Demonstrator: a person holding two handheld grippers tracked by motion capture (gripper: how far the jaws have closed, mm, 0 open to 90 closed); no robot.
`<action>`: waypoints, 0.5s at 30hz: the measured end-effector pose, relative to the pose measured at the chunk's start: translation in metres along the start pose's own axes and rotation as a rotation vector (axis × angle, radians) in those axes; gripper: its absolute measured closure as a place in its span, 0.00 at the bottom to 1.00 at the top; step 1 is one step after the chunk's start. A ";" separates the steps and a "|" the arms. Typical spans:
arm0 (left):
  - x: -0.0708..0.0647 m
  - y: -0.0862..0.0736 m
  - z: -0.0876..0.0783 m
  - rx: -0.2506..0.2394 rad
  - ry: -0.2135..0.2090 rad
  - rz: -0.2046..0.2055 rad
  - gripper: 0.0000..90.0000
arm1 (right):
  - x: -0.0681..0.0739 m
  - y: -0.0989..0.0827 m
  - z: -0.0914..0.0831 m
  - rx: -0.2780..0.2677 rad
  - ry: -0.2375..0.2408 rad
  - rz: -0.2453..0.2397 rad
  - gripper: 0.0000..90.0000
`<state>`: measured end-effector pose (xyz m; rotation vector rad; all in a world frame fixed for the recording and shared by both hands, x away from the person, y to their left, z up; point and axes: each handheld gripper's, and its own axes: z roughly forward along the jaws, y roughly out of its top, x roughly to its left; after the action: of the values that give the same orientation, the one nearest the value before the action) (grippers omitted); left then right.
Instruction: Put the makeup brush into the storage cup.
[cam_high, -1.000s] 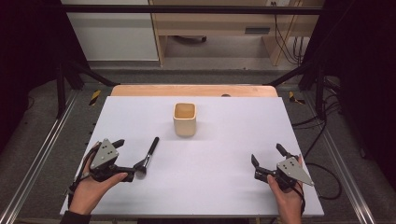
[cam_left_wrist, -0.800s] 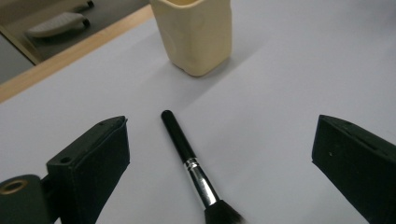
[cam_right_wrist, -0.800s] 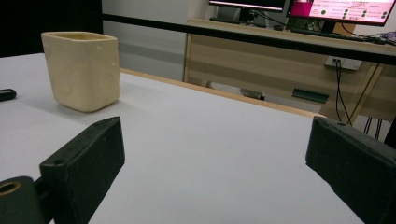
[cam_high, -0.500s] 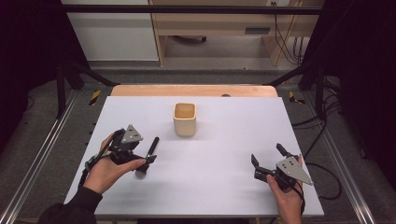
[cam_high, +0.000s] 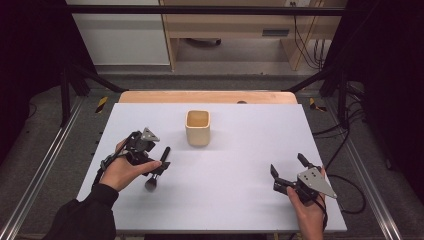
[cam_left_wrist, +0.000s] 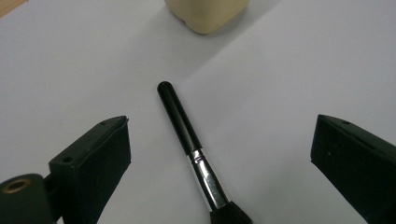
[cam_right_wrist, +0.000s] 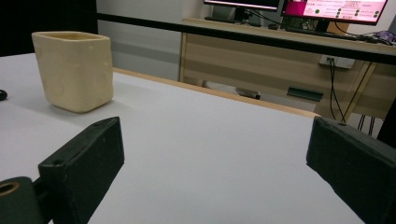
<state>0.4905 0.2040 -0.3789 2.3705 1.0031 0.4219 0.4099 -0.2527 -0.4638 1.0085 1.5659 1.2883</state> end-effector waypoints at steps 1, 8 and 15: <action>0.000 0.001 0.001 0.007 0.000 0.001 0.05 | 0.000 0.000 0.000 -0.002 0.000 -0.001 0.05; -0.001 0.002 0.013 0.064 0.007 0.007 0.05 | -0.002 -0.001 -0.001 0.000 -0.003 0.004 0.05; -0.002 0.005 0.023 0.090 0.015 0.004 0.06 | -0.003 -0.002 0.000 0.005 -0.004 0.000 0.05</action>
<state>0.5024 0.1919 -0.3950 2.4528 1.0443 0.4044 0.4105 -0.2554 -0.4650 1.0137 1.5667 1.2824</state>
